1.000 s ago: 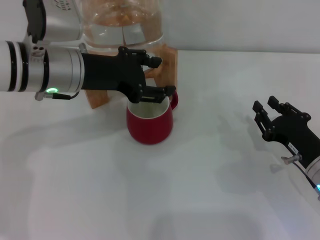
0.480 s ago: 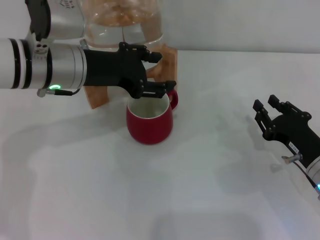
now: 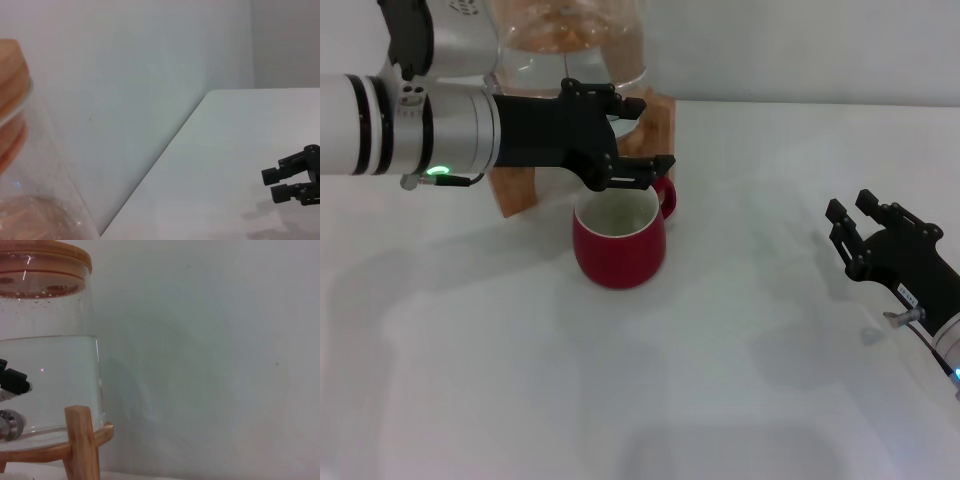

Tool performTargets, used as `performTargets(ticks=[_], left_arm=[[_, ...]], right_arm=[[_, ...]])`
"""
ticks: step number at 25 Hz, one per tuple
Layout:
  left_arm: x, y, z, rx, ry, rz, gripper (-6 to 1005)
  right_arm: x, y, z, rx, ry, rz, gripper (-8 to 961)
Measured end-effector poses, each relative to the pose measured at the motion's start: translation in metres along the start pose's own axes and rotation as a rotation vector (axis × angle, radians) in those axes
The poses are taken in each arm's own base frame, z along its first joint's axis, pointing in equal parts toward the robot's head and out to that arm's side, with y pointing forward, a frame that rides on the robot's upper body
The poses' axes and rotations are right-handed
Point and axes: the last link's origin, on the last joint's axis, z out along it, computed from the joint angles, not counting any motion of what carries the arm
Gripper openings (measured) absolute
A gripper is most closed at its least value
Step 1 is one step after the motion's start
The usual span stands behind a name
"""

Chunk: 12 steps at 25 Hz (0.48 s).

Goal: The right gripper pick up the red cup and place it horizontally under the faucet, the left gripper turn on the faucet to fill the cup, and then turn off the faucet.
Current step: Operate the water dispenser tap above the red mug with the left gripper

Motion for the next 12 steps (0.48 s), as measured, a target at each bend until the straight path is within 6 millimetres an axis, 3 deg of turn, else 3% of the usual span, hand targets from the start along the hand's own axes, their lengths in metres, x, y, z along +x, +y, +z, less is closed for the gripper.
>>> performTargets(ticks=[12], left_arm=[[-0.0006, -0.0031, 0.0, 0.024, 0.001, 0.017, 756]], right_arm=[[-0.0001, -0.0003, -0.0014, -0.001, -0.004, -0.001, 378]])
